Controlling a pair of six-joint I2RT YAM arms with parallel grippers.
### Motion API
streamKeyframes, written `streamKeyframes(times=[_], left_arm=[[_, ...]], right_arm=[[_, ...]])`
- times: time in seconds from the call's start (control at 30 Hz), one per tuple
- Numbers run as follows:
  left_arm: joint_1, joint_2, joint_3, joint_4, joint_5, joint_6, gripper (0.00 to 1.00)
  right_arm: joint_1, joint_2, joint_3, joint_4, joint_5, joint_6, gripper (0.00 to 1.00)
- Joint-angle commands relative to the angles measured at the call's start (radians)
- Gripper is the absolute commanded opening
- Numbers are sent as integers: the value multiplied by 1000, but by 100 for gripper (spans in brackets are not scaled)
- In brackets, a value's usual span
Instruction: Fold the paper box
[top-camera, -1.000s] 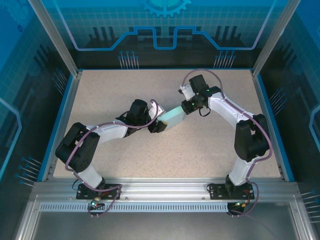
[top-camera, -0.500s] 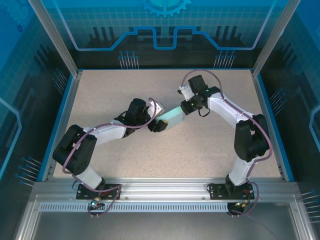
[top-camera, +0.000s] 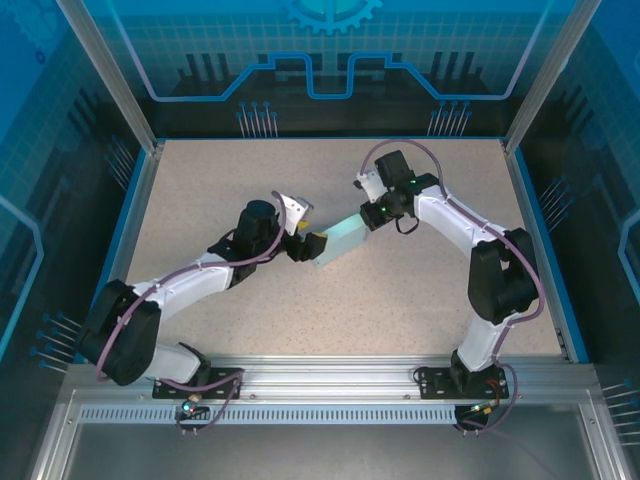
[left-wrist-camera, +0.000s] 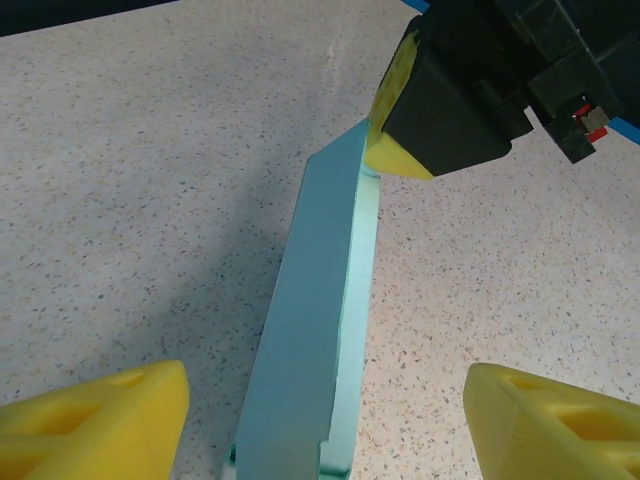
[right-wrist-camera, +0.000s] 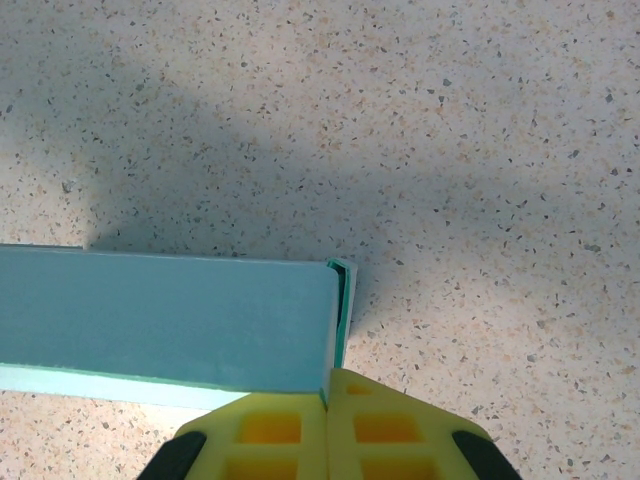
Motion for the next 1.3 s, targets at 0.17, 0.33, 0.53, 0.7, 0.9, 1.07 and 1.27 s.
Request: streamKeyframes(times=[0.17, 0.33, 0.53, 0.7, 0.9, 1.07, 1.27], left_arm=[[6, -54, -5, -174, -73, -27, 55], [6, -36, 23, -223, -83, -2, 45], [5, -1, 55, -229, -69, 11, 37], [4, 15, 72, -228, -58, 16, 33], [4, 32, 83, -231, -48, 19, 28], [4, 43, 90, -231, -42, 21, 23], [4, 56, 98, -234, -34, 18, 17]], right_arm=[[16, -2, 34, -36, -20, 6, 7], [16, 1, 32, -28, -24, 6, 7], [16, 1, 28, -26, -25, 6, 7], [16, 0, 26, -27, -25, 7, 7], [16, 1, 28, -28, -26, 9, 7], [15, 2, 28, -29, -26, 9, 7], [16, 0, 27, -28, -28, 12, 7]])
